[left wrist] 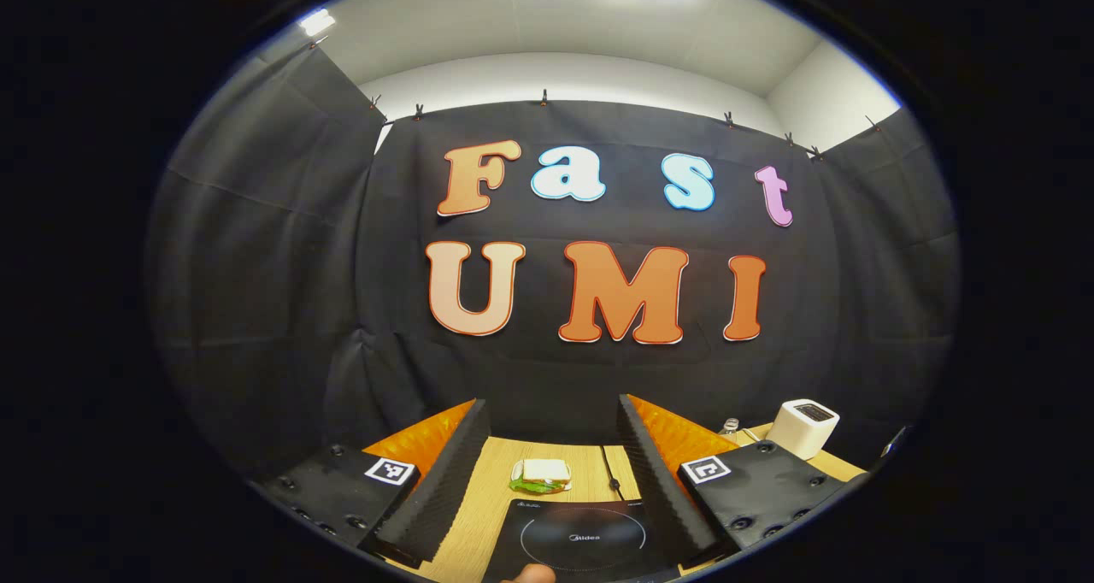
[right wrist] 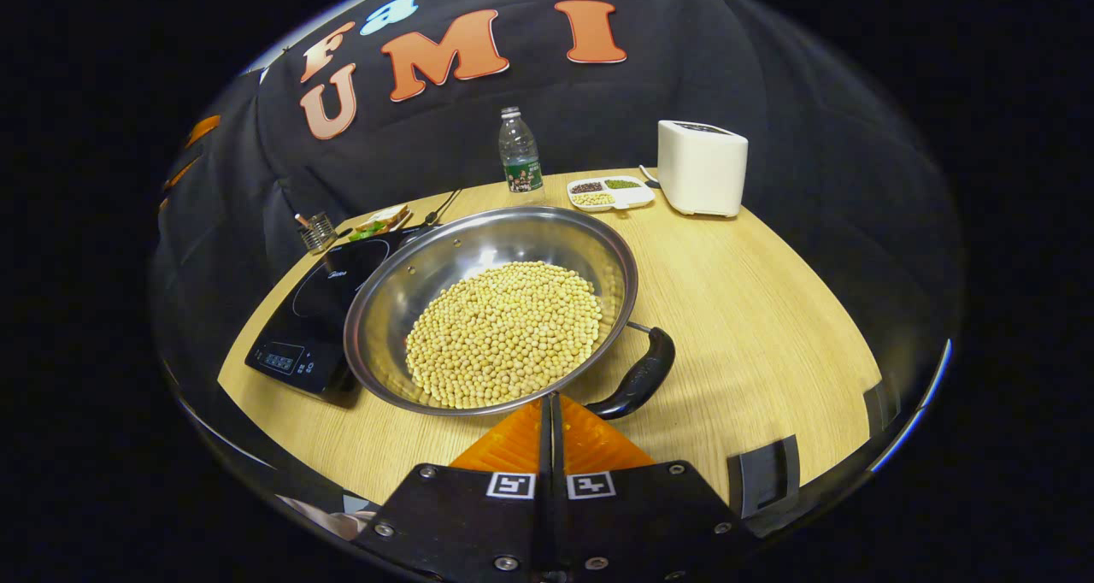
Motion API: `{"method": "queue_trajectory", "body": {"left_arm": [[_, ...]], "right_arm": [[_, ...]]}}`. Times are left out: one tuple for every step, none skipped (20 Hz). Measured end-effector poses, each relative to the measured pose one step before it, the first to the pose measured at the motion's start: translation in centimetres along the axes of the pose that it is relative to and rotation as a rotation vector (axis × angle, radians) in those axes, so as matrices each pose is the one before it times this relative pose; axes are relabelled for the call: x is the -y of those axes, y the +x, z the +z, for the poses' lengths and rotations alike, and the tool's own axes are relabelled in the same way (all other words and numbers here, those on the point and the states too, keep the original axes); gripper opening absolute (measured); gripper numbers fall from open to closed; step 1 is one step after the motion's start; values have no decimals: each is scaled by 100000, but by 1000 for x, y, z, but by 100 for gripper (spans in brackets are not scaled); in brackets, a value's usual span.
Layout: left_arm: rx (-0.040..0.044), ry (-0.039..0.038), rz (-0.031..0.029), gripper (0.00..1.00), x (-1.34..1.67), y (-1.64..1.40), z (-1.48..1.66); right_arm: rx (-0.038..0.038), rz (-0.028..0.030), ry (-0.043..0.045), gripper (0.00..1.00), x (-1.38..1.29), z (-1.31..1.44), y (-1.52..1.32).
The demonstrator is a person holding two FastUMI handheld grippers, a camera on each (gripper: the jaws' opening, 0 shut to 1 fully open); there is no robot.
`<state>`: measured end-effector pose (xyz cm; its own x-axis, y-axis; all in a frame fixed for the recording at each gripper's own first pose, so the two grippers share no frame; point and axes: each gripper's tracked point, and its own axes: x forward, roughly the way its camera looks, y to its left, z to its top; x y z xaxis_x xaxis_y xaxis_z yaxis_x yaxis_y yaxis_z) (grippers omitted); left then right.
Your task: First push the handle of the pot to place it horizontally, then grasp the pot with both hands and set it on the induction cooktop.
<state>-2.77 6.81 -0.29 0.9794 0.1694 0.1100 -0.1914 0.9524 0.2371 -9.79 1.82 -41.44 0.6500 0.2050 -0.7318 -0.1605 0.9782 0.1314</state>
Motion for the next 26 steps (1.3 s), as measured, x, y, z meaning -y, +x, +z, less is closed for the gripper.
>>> {"method": "queue_trajectory", "body": {"left_arm": [[161, 84, 147, 98, -1, -84, 9], [41, 34, 93, 98, -36, -17, 80], [-53, -22, -22, 99, -8, -60, -66], [-95, 67, -19, 98, 33, -26, -14], [47, 141, 148, 99, -30, 26, -23], [57, 199, 157, 99, -90, 32, 63], [129, 75, 218, 98, -4, 10, -23], [43, 40, 203, 98, 11, 71, 71], [-46, -112, 139, 99, -70, 101, -37], [-189, -211, 49, 99, -5, 55, -138], [-323, -106, 30, 99, 8, 44, -104], [-302, 0, 72, 98, -39, 112, -174], [-226, 110, 278, 98, -65, -11, -44], [-126, 123, 358, 98, -123, 113, -60], [46, 83, 343, 98, -152, 89, 59], [-8, 43, 286, 98, -86, 60, -3], [-65, -133, 131, 98, -98, 54, -144], [-162, -318, -71, 98, 31, 116, -80], [-209, -251, -32, 98, 3, -13, -71], [-235, -100, 59, 98, -25, 140, -138], [-183, -1, 180, 98, -125, 96, -102], [-152, -24, 245, 98, -153, 111, -59], [-188, -72, 175, 98, -45, 153, -116], [-220, -228, 84, 97, -40, 141, -92], [-242, -193, 8, 97, -10, 20, -71], [-131, 27, 126, 98, -62, 48, -53]], "right_arm": [[100, -503, 557, 0, 302, 214, 171], [133, -505, 619, 0, 314, 197, 169], [198, -525, 785, 0, 348, 290, 184], [312, -476, 796, 0, 367, 223, 77], [340, -495, 796, 0, 312, 282, 120], [328, -417, 693, 0, 203, 29, -63], [223, -471, 484, 0, 243, 251, 59], [180, -434, 227, 0, 241, 170, 198], [203, -554, 150, 0, 248, 254, 224], [236, -518, 388, 0, 203, 181, 111], [96, -450, 391, 0, 210, 289, 235], [119, -512, 499, 0, 248, 200, 81], [149, -548, 301, 0, 292, 222, 160], [121, -490, -45, 0, 99, 39, 183], [35, -419, -70, 0, 168, 130, 180], [18, -399, 56, 0, 122, 86, 64], [-35, -351, 75, 0, 66, 178, 122], [79, -348, 167, 0, 88, 118, 35], [-56, -300, 45, 0, 109, 113, 114], [101, -352, 256, 0, 28, 97, 173], [3, -376, 169, 0, 131, 156, 192], [35, -434, 278, 0, 29, 75, 135], [112, -439, 320, 0, 63, 137, 180], [-17, -413, 90, 0, 44, 51, 32], [36, -338, 73, 0, 55, 158, 105], [-19, -347, 49, 0, 69, 35, -17]]}}
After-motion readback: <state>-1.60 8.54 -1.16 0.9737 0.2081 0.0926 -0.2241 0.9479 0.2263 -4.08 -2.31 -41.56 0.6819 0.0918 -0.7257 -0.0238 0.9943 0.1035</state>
